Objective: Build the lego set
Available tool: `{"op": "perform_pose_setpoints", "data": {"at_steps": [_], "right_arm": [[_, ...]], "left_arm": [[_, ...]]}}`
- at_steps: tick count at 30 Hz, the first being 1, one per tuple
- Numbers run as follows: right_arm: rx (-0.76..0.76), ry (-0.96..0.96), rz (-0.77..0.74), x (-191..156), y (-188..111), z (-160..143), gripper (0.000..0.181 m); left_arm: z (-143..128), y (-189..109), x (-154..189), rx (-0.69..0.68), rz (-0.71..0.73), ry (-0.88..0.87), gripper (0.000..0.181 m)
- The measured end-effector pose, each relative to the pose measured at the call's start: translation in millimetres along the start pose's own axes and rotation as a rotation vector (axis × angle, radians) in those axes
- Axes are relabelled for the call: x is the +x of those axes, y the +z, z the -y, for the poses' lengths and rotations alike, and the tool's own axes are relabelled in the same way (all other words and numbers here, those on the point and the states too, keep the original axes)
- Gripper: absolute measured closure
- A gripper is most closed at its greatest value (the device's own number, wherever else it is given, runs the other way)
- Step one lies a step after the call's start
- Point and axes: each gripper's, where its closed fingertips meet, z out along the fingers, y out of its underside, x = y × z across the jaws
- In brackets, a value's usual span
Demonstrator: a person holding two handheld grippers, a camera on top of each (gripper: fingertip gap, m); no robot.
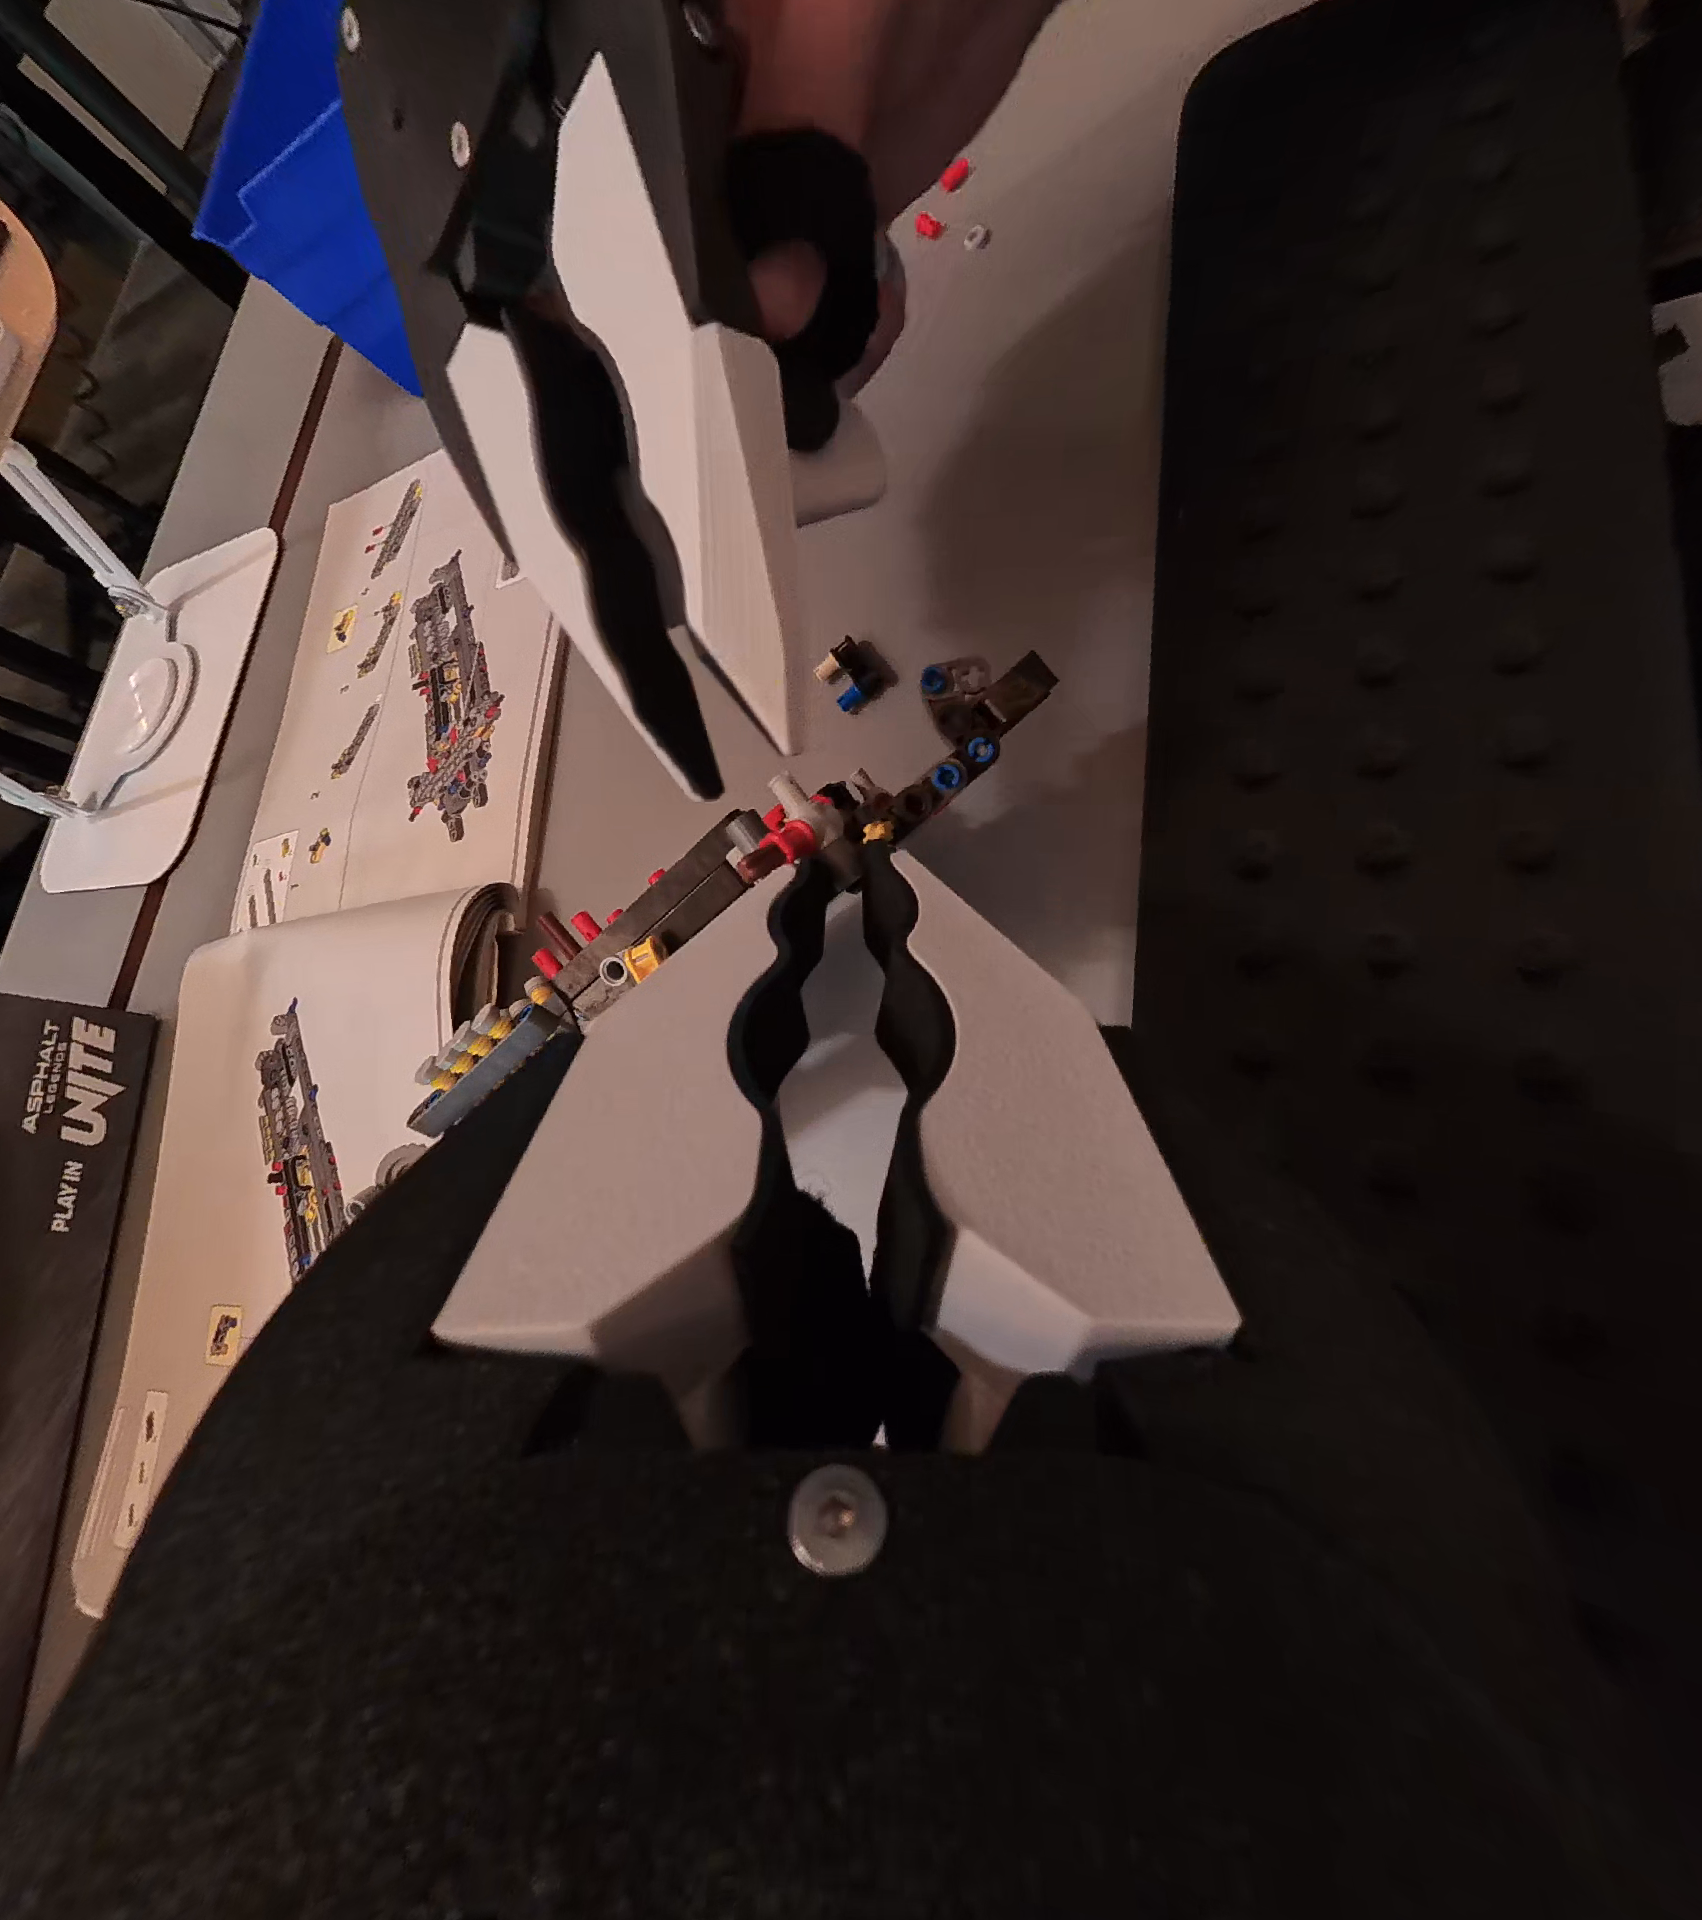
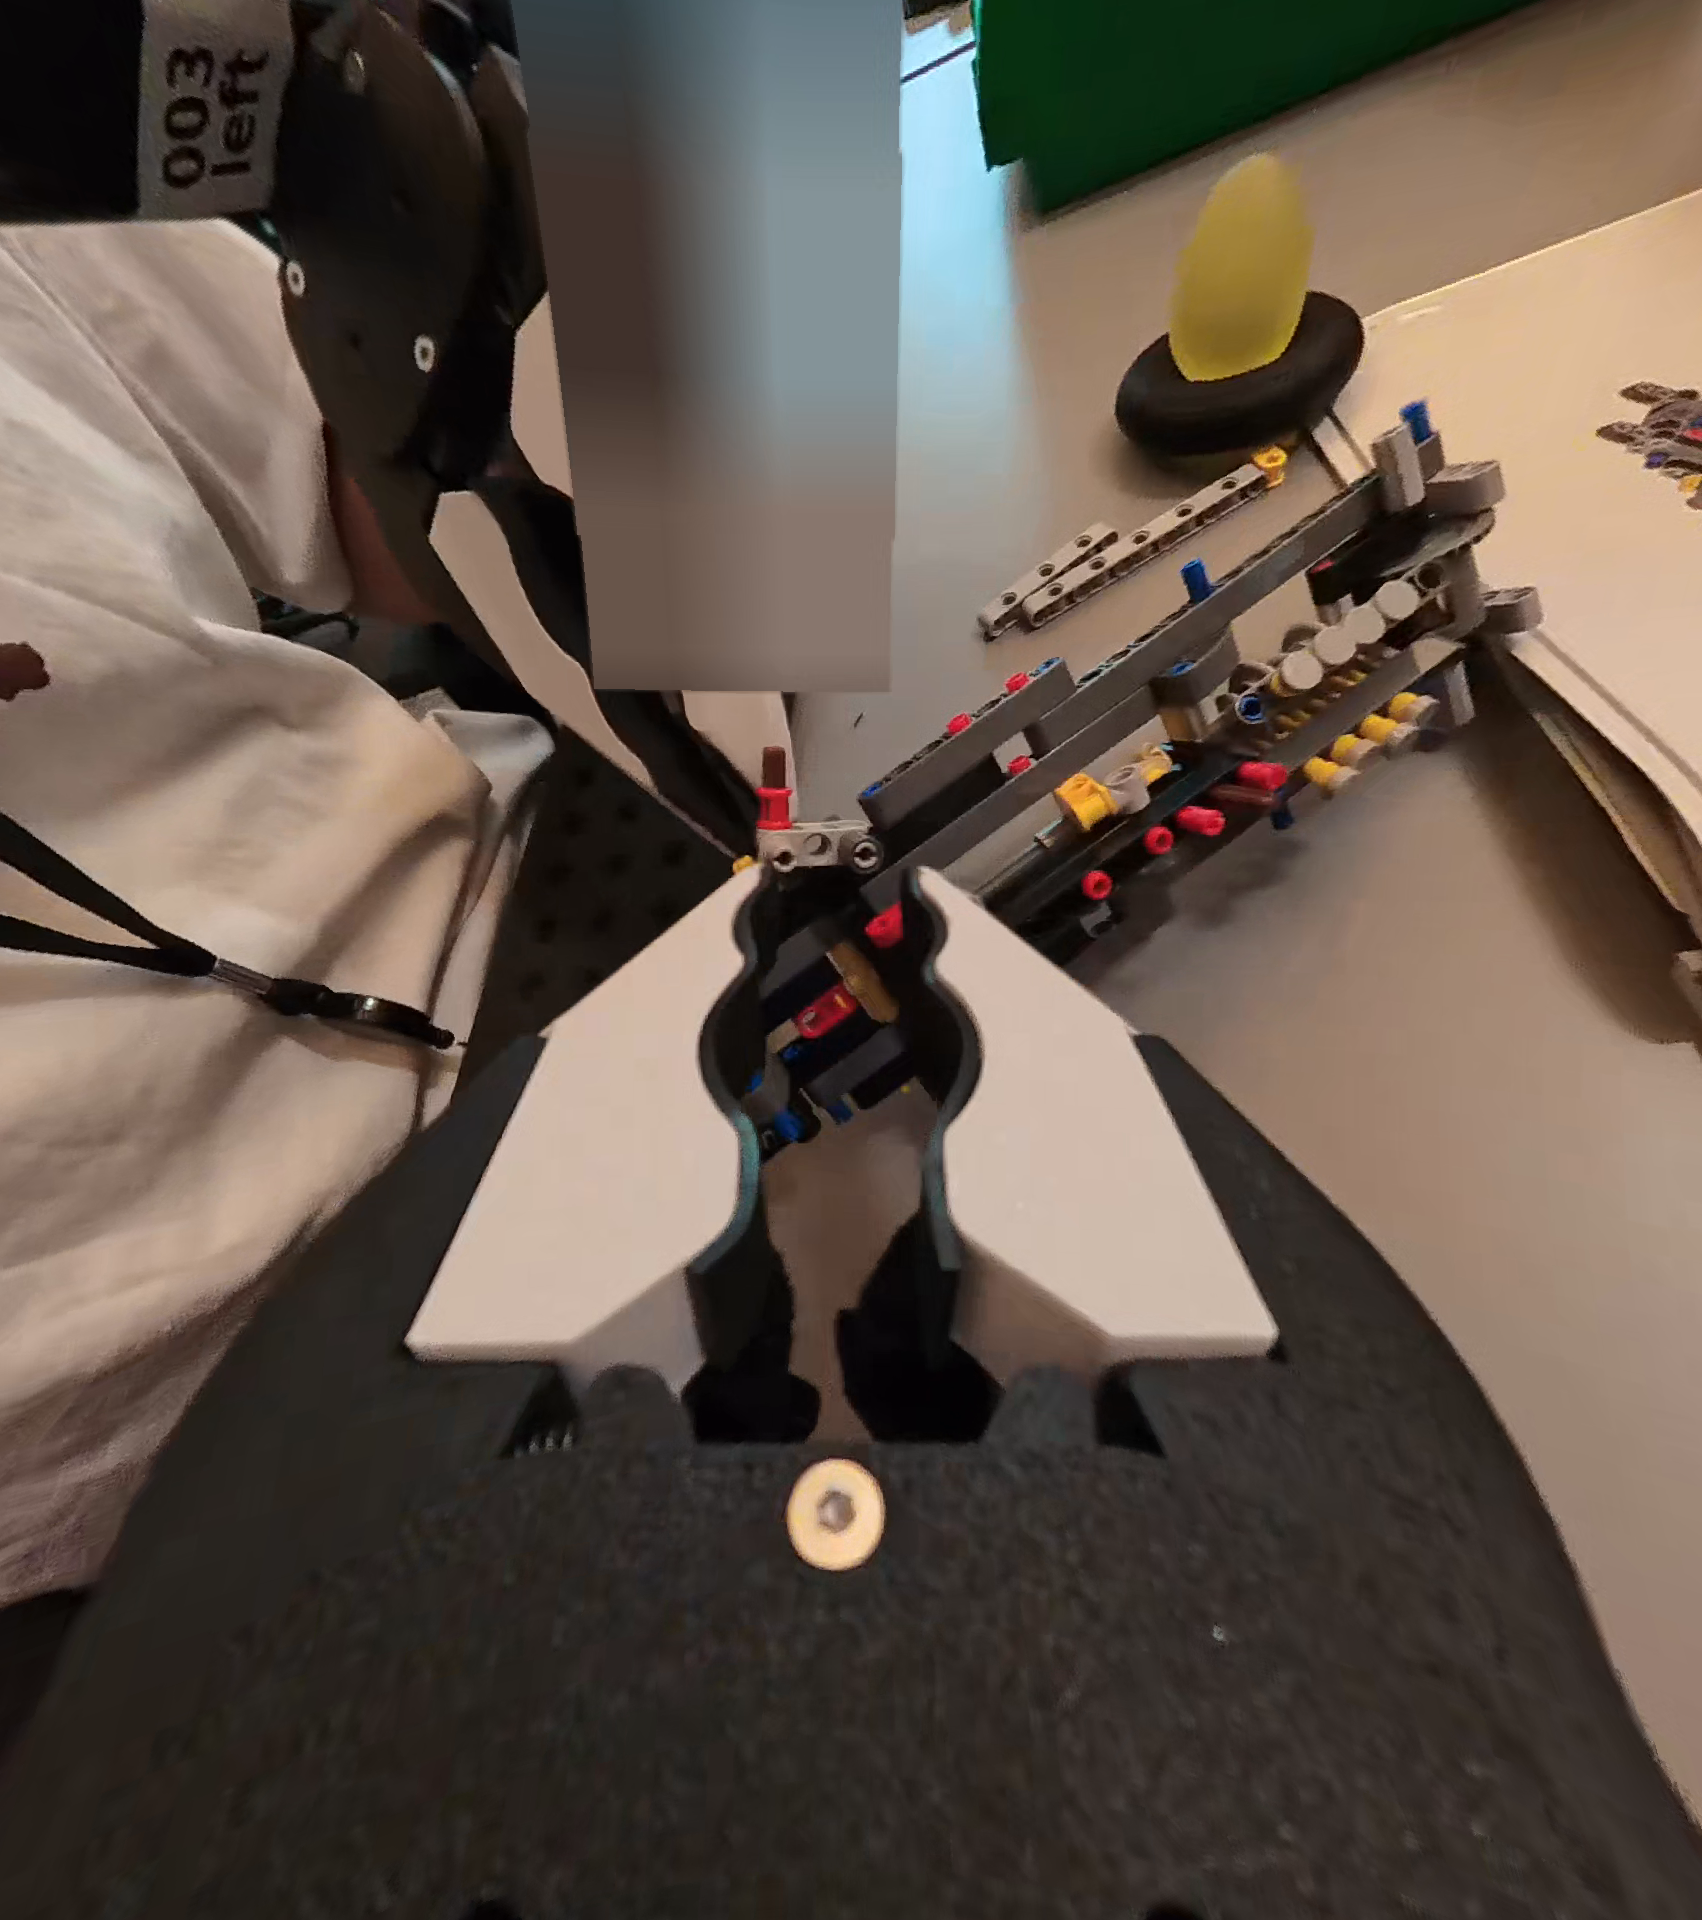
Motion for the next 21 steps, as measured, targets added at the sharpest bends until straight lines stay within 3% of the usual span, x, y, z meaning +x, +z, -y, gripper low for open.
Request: {"op": "perform_pose_setpoints", "data": {"at_steps": [2, 6, 15, 21], "right_arm": [[-0.046, -0.001, 0.067, -8, 5, -4, 0.15], [-0.122, -0.028, 0.047, -9, 16, -5, 0.156], [0.0, 0.015, 0.062, -14, 18, 5, 0.168], [0.088, 0.041, 0.06, -15, 17, 7, 0.169]], "left_arm": [[0, -1, 0, 0.007, -0.001, -0.007, 0.175], [-1, -3, -1, 0.009, 0.008, -0.004, 0.176], [3, -6, -5, 0.053, 0.027, -0.046, 0.176], [7, -21, -11, 0.206, 0.044, -0.229, 0.168]]}}
